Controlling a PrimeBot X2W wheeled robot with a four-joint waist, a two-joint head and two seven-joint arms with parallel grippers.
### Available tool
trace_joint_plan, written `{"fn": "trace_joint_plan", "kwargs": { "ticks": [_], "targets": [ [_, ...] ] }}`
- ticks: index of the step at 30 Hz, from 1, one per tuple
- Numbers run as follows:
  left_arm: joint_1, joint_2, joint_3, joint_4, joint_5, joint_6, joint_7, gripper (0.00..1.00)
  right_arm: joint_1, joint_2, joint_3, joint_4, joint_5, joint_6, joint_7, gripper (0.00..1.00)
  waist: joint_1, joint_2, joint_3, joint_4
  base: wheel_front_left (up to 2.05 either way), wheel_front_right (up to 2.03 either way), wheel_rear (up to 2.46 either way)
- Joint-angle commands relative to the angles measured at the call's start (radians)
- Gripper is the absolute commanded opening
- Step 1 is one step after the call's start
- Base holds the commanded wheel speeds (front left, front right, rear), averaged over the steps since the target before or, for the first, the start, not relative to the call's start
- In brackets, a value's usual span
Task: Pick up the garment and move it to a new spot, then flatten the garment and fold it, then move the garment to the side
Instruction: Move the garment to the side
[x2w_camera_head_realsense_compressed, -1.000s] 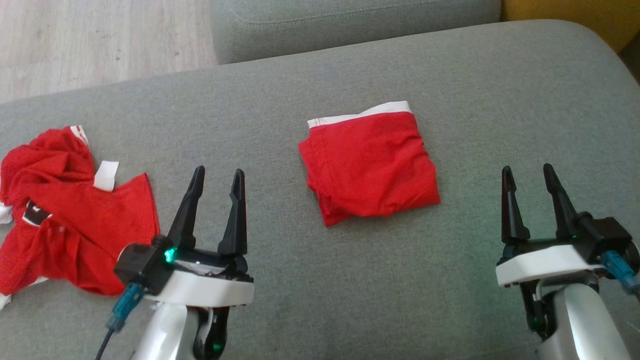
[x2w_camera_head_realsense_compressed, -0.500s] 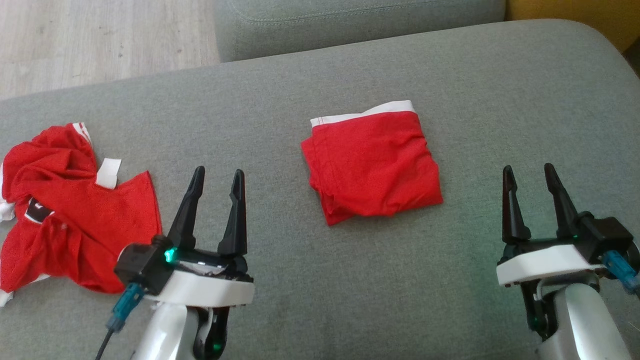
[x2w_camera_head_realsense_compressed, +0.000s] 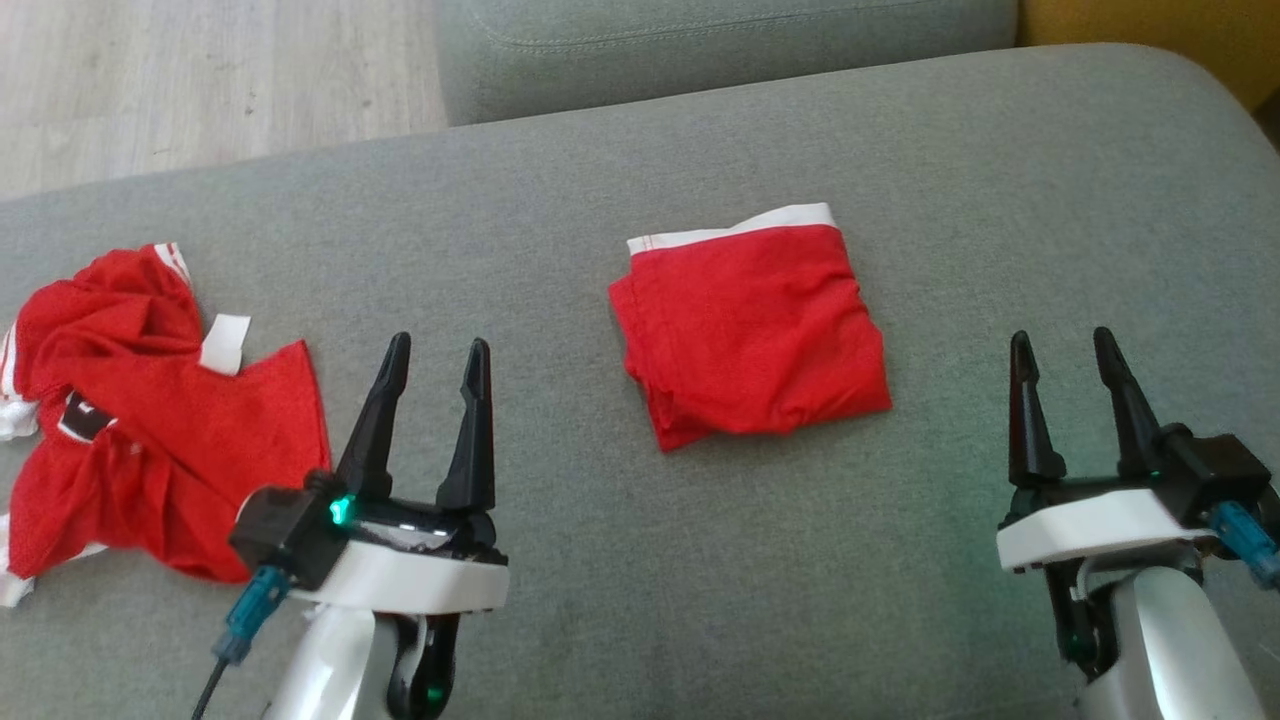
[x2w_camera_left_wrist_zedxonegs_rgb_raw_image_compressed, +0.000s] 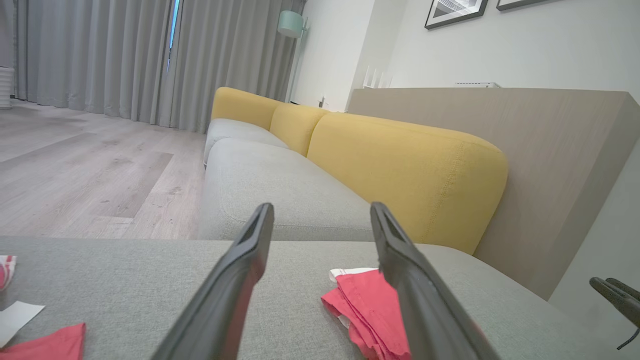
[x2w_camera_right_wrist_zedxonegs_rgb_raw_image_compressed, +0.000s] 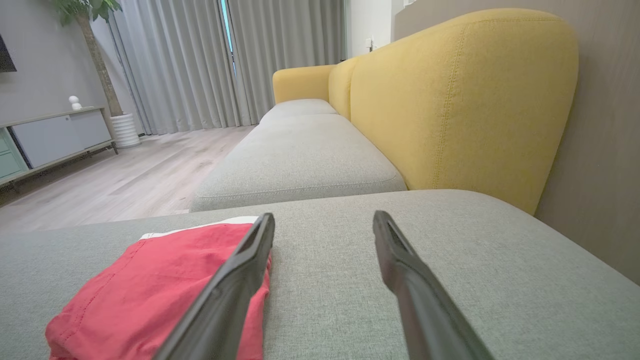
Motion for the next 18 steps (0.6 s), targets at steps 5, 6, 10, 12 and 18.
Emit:
{"fn": "trace_joint_plan", "kwargs": {
  "ticks": [5,6,10,12,18],
  "targets": [
    [-0.042,0.004,0.024,-0.031,0.008,-0.006,-0.005,1.00,-0.034,-0.002,0.033,0.007,-0.016,0.003,-0.011,1.00,0.0000,-0.0001,0.020,0.031,0.00,0.00,0.00],
    [-0.046,0.004,0.021,-0.031,0.008,-0.006,-0.005,1.00,-0.045,-0.002,0.038,0.023,-0.016,0.003,-0.010,1.00,0.0000,-0.0001,0.026,0.038,0.00,0.00,0.00],
    [-0.059,0.004,0.006,-0.032,0.009,-0.006,-0.005,1.00,-0.106,-0.002,0.050,0.097,-0.012,0.003,0.022,1.00,0.0000,-0.0001,0.056,0.072,0.00,0.00,0.00],
    [-0.066,0.004,-0.003,-0.031,0.007,-0.006,-0.005,1.00,-0.145,-0.002,0.057,0.141,-0.010,0.003,0.044,1.00,0.0000,-0.0001,0.073,0.092,0.00,0.00,0.00],
    [-0.084,0.004,-0.027,-0.026,0.000,-0.006,-0.005,1.00,-0.247,-0.002,0.068,0.274,0.019,0.003,0.095,1.00,0.0000,-0.0001,0.110,0.137,0.00,0.00,0.00]
  ]
}}
